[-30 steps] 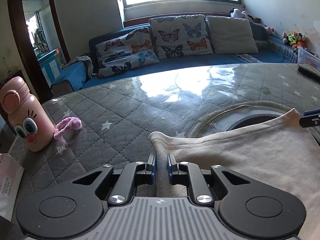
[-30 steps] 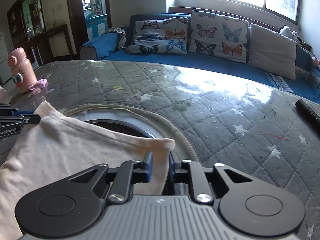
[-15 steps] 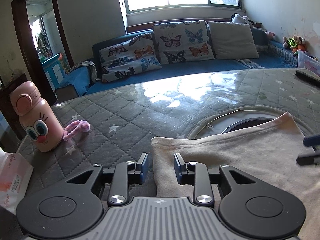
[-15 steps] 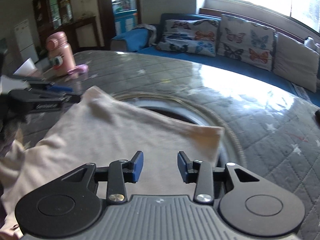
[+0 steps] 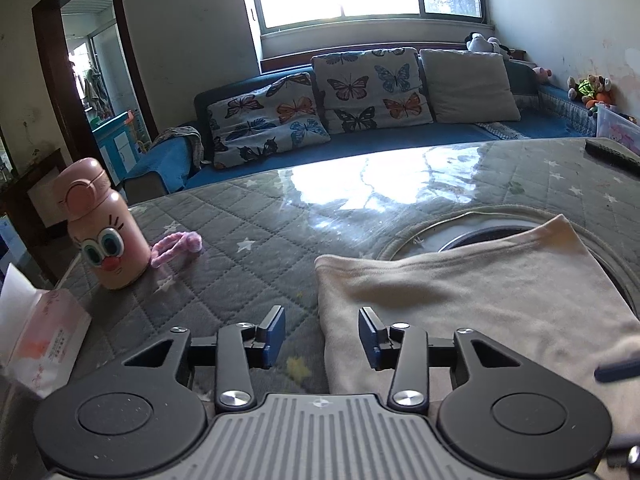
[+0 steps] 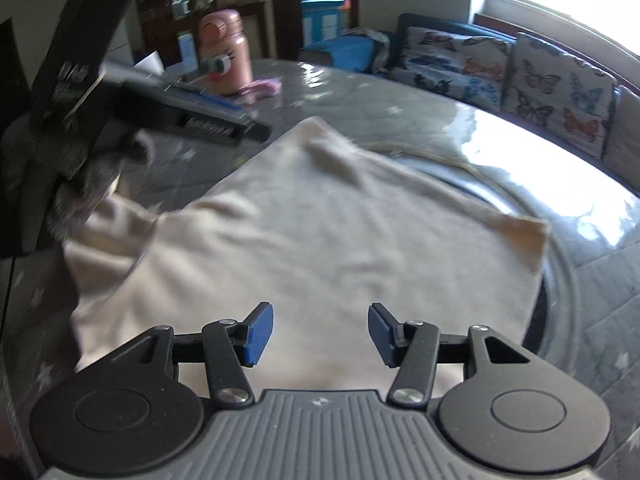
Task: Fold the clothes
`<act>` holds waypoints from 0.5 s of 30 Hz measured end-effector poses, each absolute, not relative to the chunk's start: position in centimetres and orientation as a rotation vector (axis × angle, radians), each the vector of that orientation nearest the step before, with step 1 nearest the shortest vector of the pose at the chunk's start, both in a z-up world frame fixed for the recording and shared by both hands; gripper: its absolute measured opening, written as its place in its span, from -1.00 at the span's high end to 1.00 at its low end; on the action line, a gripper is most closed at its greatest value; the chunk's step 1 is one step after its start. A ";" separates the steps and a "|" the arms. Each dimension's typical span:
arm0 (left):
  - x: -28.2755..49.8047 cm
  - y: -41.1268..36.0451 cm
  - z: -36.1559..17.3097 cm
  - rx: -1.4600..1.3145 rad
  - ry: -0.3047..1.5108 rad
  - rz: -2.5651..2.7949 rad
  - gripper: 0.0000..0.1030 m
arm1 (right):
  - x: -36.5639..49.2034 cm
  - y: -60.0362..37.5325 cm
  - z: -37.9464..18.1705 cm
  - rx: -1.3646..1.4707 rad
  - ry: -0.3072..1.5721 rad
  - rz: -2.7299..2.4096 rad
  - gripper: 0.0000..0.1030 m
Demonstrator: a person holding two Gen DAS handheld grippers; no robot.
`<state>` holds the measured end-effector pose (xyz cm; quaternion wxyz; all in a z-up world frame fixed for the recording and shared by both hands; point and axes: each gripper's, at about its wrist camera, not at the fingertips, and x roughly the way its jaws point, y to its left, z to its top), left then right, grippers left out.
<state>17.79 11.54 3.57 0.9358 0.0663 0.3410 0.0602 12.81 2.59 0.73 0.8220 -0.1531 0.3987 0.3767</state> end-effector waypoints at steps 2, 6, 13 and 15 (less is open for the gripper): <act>17.1 11.6 3.6 0.135 0.695 0.127 0.07 | 11.8 2.8 0.6 -0.337 0.854 0.818 -0.05; 15.7 11.9 3.8 0.131 0.690 0.138 0.02 | 9.7 2.9 0.6 -0.353 0.859 0.845 -0.06; 13.5 12.7 3.8 0.121 0.693 0.157 -0.05 | 6.2 3.1 0.7 -0.407 0.831 0.865 -0.15; 12.9 13.1 3.8 0.114 0.696 0.167 -0.08 | 5.7 3.1 0.7 -0.414 0.828 0.867 -0.16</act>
